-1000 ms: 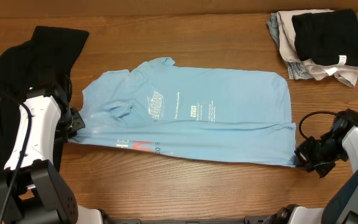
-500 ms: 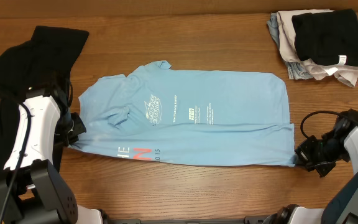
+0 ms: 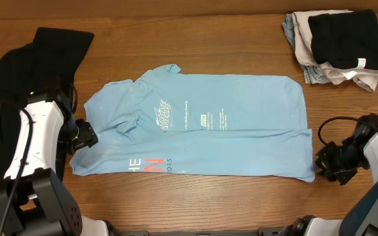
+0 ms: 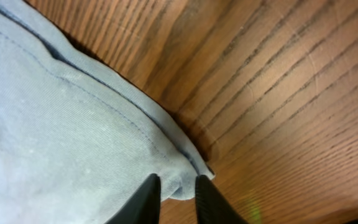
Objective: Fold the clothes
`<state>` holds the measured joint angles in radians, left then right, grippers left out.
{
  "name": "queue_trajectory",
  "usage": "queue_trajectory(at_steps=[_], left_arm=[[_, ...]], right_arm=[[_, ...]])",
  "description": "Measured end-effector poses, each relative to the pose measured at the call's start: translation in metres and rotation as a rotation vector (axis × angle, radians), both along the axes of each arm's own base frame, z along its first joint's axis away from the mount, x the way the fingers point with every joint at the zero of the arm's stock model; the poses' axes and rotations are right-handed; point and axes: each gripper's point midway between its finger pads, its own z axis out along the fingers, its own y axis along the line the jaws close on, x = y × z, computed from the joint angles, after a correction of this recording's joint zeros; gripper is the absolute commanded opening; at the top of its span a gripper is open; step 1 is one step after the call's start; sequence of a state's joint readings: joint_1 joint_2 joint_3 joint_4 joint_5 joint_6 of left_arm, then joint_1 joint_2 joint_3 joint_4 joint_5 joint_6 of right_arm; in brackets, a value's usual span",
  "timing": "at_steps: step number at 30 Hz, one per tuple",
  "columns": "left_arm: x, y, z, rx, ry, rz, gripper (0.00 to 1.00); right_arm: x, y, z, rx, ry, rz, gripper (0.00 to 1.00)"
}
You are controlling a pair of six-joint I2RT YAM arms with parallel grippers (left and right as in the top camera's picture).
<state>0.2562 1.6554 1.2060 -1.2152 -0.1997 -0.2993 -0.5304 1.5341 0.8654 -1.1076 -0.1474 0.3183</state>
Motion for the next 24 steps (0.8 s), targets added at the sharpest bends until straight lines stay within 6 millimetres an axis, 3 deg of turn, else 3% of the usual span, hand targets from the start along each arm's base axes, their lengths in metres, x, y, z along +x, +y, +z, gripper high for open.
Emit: queue_trajectory(at_steps=[3, 4, 9, 12, 17, 24], left_arm=[[0.002, 0.002, 0.000, 0.013, -0.006, -0.003, 0.98], [0.003, 0.003, 0.000, 0.017, -0.009, -0.004, 0.99], [0.020, 0.005, 0.004, 0.020, -0.077, -0.008, 1.00], [0.053, 0.000, 0.018, -0.030, -0.198, -0.072, 1.00], [0.126, -0.043, 0.066, -0.191, -0.485, -0.434, 1.00], [0.204, -0.104, 0.123, -0.150, -0.824, -0.754, 0.98]], right_arm=[[0.002, -0.002, 0.004, -0.006, -0.002, -0.005, 0.76], [0.005, -0.004, 0.008, -0.009, -0.005, -0.011, 0.82], [0.029, -0.015, 0.034, -0.026, -0.075, -0.012, 0.85], [0.057, -0.017, 0.063, -0.004, -0.195, 0.041, 0.85], [0.103, 0.000, 0.120, 0.012, -0.402, 0.246, 0.84], [0.142, 0.037, 0.172, -0.030, -0.571, 0.484, 0.79]])
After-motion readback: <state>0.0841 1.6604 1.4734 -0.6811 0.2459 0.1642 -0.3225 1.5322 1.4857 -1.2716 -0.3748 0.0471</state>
